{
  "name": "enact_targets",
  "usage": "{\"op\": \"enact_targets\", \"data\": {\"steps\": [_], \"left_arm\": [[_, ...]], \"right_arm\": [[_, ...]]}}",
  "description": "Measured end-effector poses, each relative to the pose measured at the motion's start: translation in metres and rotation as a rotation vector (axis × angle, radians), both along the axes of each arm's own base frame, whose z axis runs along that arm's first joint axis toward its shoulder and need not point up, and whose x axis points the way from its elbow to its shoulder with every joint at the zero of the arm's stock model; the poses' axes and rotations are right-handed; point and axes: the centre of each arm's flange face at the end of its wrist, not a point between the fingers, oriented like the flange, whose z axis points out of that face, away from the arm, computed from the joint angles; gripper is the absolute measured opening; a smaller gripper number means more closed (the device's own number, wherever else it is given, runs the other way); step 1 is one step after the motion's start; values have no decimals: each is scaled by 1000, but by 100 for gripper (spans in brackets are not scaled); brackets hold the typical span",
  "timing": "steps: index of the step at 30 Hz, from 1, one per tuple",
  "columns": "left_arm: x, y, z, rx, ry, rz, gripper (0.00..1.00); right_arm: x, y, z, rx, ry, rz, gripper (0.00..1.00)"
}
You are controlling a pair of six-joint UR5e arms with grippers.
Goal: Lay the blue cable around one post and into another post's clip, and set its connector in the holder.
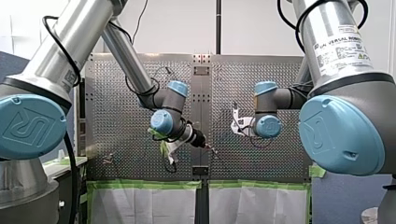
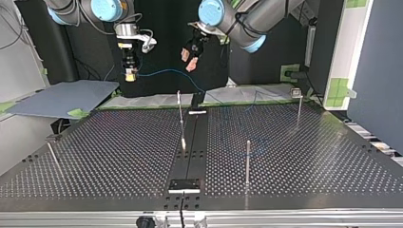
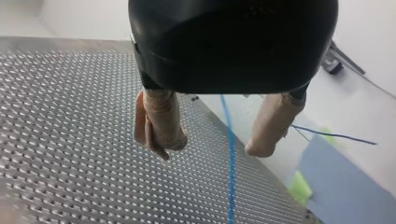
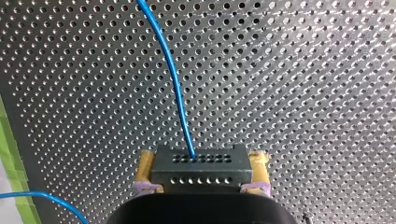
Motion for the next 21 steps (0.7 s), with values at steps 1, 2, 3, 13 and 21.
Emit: {"op": "enact_targets", "data": {"steps": [1, 2, 3, 13, 21], "left_arm": [[1, 0, 1, -7, -6, 2, 100], [3, -1, 1, -17, -13, 4, 100], [4, -2, 2, -24, -17, 5, 100], [6, -16, 8, -133, -59, -28, 100], [11, -23, 12, -189, -110, -34, 100]], "right_arm": [[0, 0, 0, 0, 0, 0, 0], [0, 0, 0, 0, 0, 0, 0], [0, 0, 0, 0, 0, 0, 0], [3, 1, 1, -3, -3, 21, 0], [4, -1, 4, -11, -16, 30, 0]]}}
